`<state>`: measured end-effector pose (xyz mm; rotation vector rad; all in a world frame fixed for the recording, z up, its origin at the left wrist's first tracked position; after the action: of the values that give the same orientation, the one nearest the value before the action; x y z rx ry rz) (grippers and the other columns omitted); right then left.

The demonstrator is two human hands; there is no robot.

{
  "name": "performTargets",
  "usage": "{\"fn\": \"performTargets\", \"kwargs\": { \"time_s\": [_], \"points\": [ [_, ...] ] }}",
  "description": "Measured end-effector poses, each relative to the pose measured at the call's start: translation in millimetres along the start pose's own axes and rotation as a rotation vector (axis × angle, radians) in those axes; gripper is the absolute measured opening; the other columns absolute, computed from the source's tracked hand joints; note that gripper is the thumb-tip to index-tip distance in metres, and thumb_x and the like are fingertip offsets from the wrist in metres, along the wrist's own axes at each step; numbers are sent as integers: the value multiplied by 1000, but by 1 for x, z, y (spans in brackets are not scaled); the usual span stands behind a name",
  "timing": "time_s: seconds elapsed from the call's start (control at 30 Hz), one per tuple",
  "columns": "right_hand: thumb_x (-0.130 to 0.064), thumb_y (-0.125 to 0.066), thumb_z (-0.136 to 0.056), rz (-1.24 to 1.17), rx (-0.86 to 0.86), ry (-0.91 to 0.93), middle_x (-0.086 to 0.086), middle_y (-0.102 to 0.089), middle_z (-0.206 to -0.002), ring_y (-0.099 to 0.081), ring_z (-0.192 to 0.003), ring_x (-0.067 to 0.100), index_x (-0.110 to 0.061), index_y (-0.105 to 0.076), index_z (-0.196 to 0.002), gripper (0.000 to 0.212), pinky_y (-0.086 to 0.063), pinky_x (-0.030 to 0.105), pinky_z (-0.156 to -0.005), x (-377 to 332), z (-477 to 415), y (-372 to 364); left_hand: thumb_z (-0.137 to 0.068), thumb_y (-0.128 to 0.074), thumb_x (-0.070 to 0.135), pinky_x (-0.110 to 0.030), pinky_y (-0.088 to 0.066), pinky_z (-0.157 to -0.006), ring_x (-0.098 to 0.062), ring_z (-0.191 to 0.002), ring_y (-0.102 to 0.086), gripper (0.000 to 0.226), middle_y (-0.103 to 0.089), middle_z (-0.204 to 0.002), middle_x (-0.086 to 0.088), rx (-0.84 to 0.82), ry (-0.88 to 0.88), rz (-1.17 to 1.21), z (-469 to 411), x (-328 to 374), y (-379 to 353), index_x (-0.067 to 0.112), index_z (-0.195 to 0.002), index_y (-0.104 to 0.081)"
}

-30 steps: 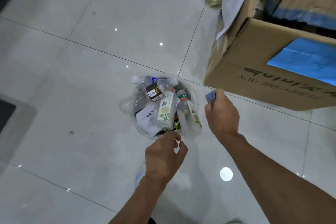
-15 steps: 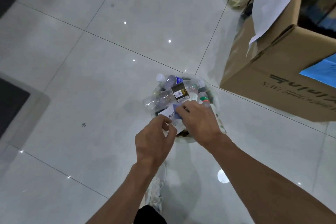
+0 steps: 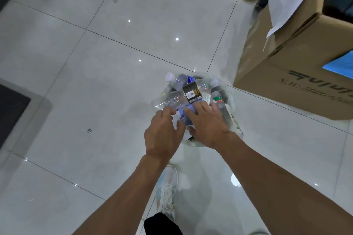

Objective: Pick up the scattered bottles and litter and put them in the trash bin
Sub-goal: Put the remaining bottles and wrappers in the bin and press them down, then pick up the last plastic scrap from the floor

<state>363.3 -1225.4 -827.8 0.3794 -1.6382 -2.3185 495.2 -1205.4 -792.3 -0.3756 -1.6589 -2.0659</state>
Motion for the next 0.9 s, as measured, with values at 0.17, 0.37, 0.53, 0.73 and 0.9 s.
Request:
{"fn": "performTargets", "kwargs": {
  "time_s": [0.17, 0.37, 0.53, 0.73, 0.9],
  "points": [
    [-48, -48, -88, -115, 47, -87, 6, -46, -127, -42, -116, 26, -23, -46, -123, 43, -32, 41, -98, 12, 19, 13, -86, -57, 38, -34, -47, -68, -20, -95, -59, 31, -61, -105, 3, -27, -4, -60, -1, 3, -4, 23, -114, -55],
    [-44, -42, -92, -232, 61, -326, 5, -48, -127, -48, -110, 24, -20, -43, -133, 48, -39, 37, -88, 69, 75, 18, -86, -56, 37, -29, -38, -67, -19, -102, -54, 27, -57, -108, 4, -82, -75, -128, -2, 31, -14, 25, -111, -55],
    [-41, -48, -92, -406, 107, -623, 6, -51, -122, -51, -108, 25, -18, -50, -127, 42, -41, 38, -87, 135, 147, 3, -85, -56, 29, -41, -44, -89, -29, -108, -51, 33, -58, -114, -8, -106, -349, -284, 3, 108, -41, 15, -116, -58],
    [-36, -49, -93, -513, 111, -937, 9, -51, -120, -51, -110, 27, -14, -48, -127, 40, -43, 39, -88, 205, 261, -47, -89, -52, 34, -39, -36, -96, -27, -111, -49, 33, -59, -117, -5, -123, -607, -324, 44, 214, -99, 17, -117, -59],
    [-35, -49, -93, -545, 55, -1116, 10, -51, -118, -53, -109, 27, -14, -47, -127, 40, -45, 39, -87, 252, 348, -100, -90, -50, 35, -36, -35, -100, -24, -116, -47, 35, -56, -120, -1, -201, -765, -355, 96, 280, -174, 19, -120, -57]
  ]
}}
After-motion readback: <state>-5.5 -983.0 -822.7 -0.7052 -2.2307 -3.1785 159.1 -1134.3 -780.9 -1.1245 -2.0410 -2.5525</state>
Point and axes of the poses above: each hand's wrist, its own z-axis away from the middle knuckle, its own y-axis out of the back of the hand, x = y × z, the point moved 5 cm from there along -z, towards the middle knuckle
